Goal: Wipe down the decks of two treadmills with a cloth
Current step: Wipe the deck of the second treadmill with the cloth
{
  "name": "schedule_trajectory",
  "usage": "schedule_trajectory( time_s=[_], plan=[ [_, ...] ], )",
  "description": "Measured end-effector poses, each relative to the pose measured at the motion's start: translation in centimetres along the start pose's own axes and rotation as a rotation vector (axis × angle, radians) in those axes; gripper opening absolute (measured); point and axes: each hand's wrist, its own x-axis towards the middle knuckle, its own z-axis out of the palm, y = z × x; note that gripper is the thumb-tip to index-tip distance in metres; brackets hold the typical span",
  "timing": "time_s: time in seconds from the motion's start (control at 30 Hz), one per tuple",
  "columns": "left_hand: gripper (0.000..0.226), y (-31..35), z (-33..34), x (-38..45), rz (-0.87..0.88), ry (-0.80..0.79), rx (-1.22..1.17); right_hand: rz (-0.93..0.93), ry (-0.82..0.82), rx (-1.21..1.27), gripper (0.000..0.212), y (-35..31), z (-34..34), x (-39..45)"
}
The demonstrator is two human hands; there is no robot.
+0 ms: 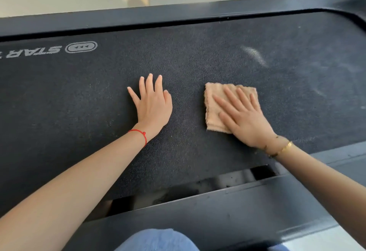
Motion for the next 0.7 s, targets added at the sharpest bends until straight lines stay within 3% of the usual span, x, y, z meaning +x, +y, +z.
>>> schedule_trajectory(
  time_s=[0.2,0.47,0.57,0.7],
  plan=[
    [0.054,0.4,0.9,0.2,-0.061,0.012,0.066,0.103,0.009,-0.004,0.055,1.4,-0.7,9.0],
    [0.055,0.2,1.4,0.0,-0.067,0.057,0.084,-0.334,0.006,-0.029,0.055,0.0,0.3,4.7],
    [0.054,0.5,1.4,0.0,-0.073,0.065,0.083,-0.267,0.013,-0.014,0.055,3.3,-0.3,6.7],
    [0.053,0.7,1.2,0.1,-0.083,0.07,0.08,-0.027,0.008,-0.007,0.054,5.6,-1.2,13.1]
  ],
)
